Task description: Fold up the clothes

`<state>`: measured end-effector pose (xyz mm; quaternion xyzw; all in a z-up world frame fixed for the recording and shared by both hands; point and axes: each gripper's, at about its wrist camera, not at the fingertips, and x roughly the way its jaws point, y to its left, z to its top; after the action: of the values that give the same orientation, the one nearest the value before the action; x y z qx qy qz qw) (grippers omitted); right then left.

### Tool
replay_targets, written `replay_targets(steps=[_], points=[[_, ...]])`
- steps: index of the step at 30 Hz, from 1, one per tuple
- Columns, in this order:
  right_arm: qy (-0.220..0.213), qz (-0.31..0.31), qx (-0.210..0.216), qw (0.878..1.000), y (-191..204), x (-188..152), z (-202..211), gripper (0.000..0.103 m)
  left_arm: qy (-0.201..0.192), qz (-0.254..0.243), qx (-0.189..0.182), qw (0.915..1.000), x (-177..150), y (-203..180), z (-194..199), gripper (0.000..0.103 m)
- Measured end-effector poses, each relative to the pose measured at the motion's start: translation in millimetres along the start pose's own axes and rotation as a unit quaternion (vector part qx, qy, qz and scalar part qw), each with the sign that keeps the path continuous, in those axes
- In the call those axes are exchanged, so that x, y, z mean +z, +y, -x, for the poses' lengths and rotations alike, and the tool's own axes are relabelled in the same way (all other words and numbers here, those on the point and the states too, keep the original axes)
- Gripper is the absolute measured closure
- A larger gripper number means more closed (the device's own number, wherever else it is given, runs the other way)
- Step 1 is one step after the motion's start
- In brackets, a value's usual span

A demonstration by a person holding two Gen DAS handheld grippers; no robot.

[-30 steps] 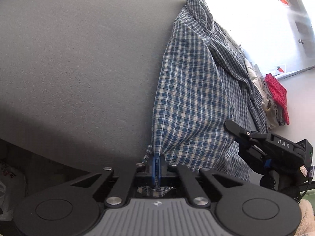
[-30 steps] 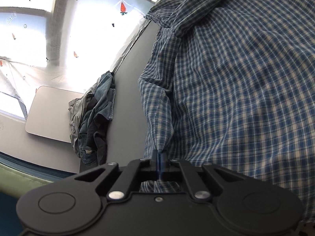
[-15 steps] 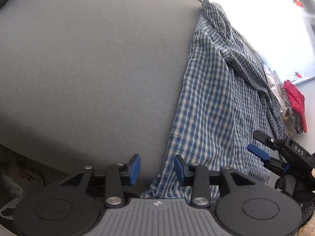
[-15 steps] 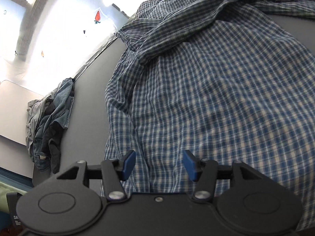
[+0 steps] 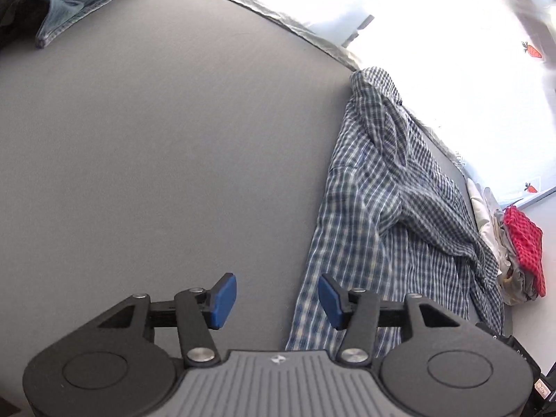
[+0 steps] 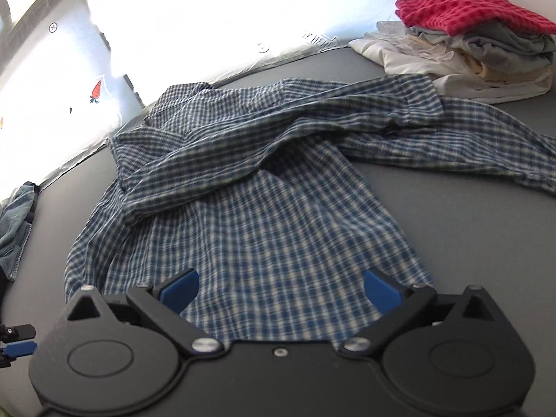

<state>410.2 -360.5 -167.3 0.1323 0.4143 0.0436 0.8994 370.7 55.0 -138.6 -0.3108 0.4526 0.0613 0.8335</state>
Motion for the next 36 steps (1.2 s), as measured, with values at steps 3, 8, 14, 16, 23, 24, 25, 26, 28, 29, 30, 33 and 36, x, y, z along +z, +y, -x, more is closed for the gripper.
replay_targets(steps=[3, 8, 14, 16, 23, 24, 25, 26, 28, 29, 30, 33, 36], points=[[-0.016, -0.014, -0.02, 1.0, -17.0, 17.5, -5.1, 0.0, -0.014, -0.006, -0.02, 0.9997, 29.4, -18.0, -14.8, 0.045], [-0.038, -0.036, -0.057, 0.997, -43.8, 46.9, -17.2, 0.0, -0.026, -0.026, -0.038, 0.9986, 84.4, -43.9, -50.6, 0.039], [-0.057, -0.079, -0.103, 0.99, -80.9, 86.6, -43.9, 0.0, -0.018, -0.023, -0.037, 0.9989, 155.7, -63.4, -119.5, 0.037], [-0.058, -0.091, -0.116, 0.987, -93.0, 101.3, -55.4, 0.0, -0.012, -0.014, -0.03, 0.9994, 178.5, -65.7, -145.8, 0.037], [-0.041, -0.07, -0.152, 0.985, -116.9, 153.9, -99.9, 0.015, 0.012, -0.022, -0.015, 0.9996, 226.8, -84.0, -225.8, 0.037], [-0.029, -0.061, -0.153, 0.986, -118.2, 158.8, -106.6, 0.021, 0.019, -0.02, -0.013, 0.9995, 231.2, -84.8, -236.5, 0.038], [-0.017, -0.055, -0.153, 0.987, -120.1, 163.3, -114.1, 0.026, 0.027, -0.015, -0.013, 0.9995, 234.9, -84.6, -245.7, 0.039], [-0.011, -0.055, -0.149, 0.987, -121.6, 165.6, -119.3, 0.038, 0.034, -0.006, -0.013, 0.9993, 237.9, -83.5, -253.7, 0.041], [-0.007, -0.062, -0.141, 0.988, -123.7, 166.2, -124.9, 0.055, 0.033, 0.002, -0.013, 0.9994, 241.7, -83.2, -261.9, 0.049], [-0.007, -0.062, -0.14, 0.988, -123.2, 165.4, -125.7, 0.069, 0.027, -0.001, -0.018, 0.9995, 243.0, -84.6, -261.7, 0.076], [-0.007, -0.06, -0.141, 0.988, -122.0, 164.3, -125.4, 0.081, 0.024, -0.003, -0.023, 0.9994, 244.3, -85.9, -261.1, 0.095], [-0.019, -0.035, -0.154, 0.987, -116.1, 161.4, -118.2, 0.098, 0.0, -0.008, -0.037, 0.9993, 248.4, -91.0, -252.3, 0.101], [-0.061, -0.032, -0.151, 0.986, -115.2, 163.3, -97.5, 0.1, -0.049, -0.02, -0.031, 0.9981, 260.4, -102.6, -230.0, 0.102]])
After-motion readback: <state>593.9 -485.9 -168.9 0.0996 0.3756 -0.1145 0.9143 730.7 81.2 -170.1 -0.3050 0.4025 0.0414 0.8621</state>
